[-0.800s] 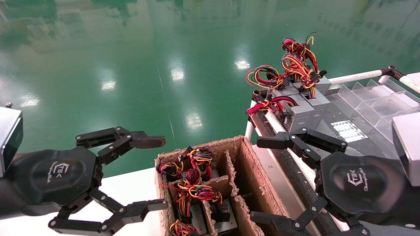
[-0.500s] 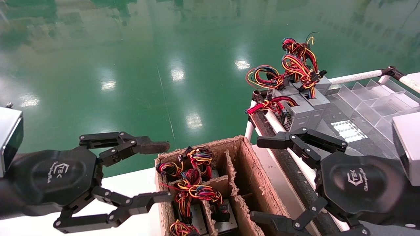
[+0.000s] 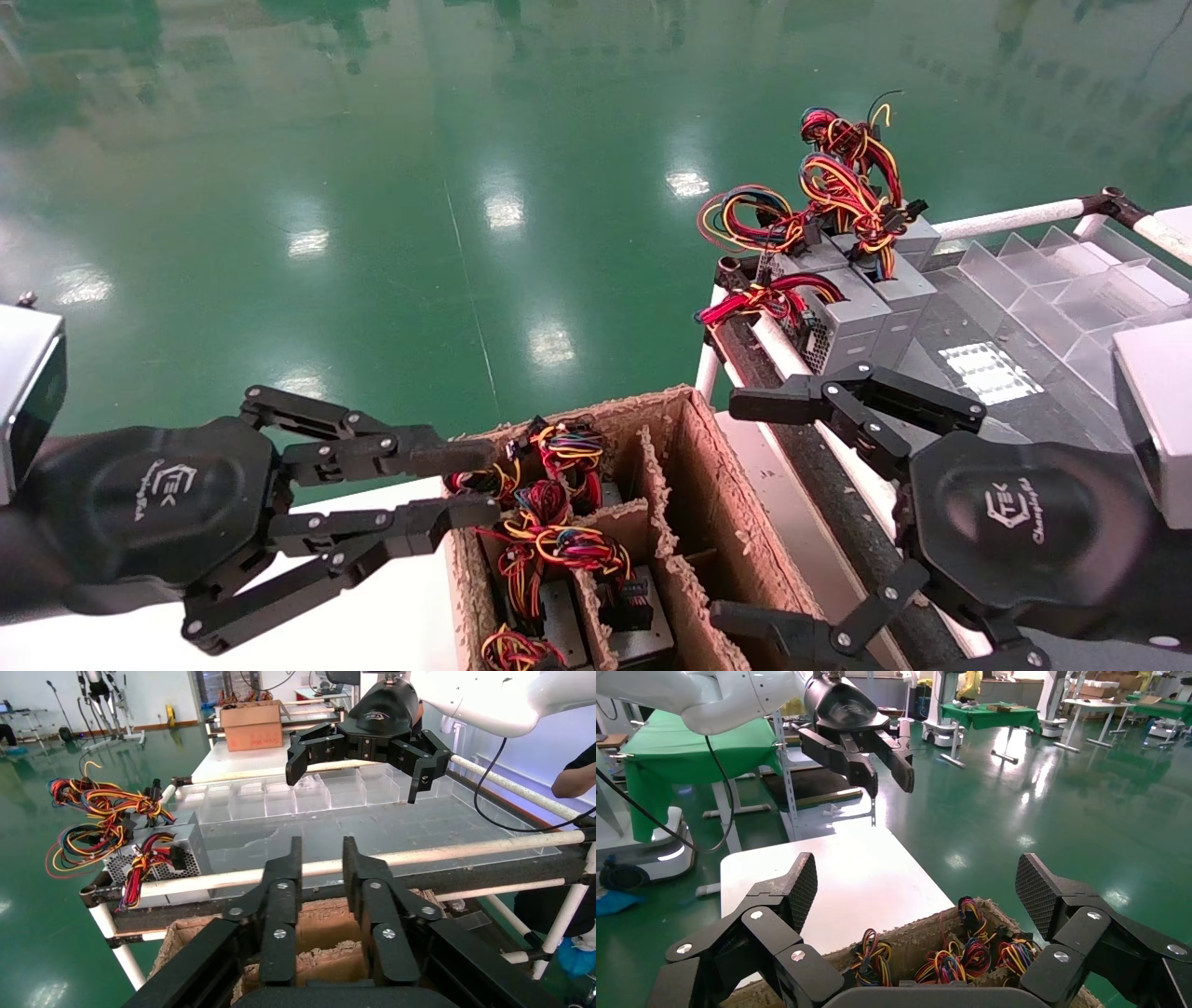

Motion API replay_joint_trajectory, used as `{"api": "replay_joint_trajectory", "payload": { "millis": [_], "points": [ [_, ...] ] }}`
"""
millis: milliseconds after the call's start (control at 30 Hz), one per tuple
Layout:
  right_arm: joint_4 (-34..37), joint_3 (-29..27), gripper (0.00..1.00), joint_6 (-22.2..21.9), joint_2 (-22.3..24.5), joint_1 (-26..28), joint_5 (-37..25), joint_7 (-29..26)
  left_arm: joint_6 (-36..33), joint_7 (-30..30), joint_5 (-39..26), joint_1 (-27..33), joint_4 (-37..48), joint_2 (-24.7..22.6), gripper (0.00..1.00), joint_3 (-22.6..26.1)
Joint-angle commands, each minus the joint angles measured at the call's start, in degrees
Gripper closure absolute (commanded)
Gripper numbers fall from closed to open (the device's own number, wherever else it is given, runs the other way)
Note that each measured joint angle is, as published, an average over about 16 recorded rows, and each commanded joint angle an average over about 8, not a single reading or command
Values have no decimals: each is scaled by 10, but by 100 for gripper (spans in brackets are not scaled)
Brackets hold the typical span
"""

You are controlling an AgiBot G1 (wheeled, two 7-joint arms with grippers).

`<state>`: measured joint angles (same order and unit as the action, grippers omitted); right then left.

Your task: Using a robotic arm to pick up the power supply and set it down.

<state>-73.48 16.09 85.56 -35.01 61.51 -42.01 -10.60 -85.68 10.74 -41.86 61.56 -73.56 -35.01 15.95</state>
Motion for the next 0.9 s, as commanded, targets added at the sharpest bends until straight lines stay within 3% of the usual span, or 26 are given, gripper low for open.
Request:
{"api": "replay_joint_trajectory", "payload": {
  "millis": [33, 233, 267, 500, 533, 733, 767, 900],
  "points": [
    [0, 0, 0, 0, 0, 0, 0, 0, 0, 0, 0, 0, 0, 0, 100, 0],
    [2, 2, 0, -7, 0, -4, -11, 5, 0, 0, 0, 0, 0, 0, 98, 0],
    [2, 3, 0, -9, 0, -5, -14, 6, 0, 0, 0, 0, 0, 0, 91, 0],
    [5, 28, 0, -27, -14, -4, -62, 0, 0, 0, 0, 0, 1, 0, 5, 1],
    [5, 34, 0, -31, -19, -2, -74, -1, 0, 0, 0, 0, 1, 0, 0, 1],
    [9, 77, 0, -60, -60, 15, -154, -11, 0, -1, 1, 0, 1, 0, 0, 1],
    [12, 84, 8, -64, -68, 19, -167, -13, 0, -1, 1, 0, 1, 0, 0, 1],
    [28, 107, 58, -77, -100, 32, -206, -11, 0, -1, 1, 0, 1, 0, 0, 1]
  ]
}}
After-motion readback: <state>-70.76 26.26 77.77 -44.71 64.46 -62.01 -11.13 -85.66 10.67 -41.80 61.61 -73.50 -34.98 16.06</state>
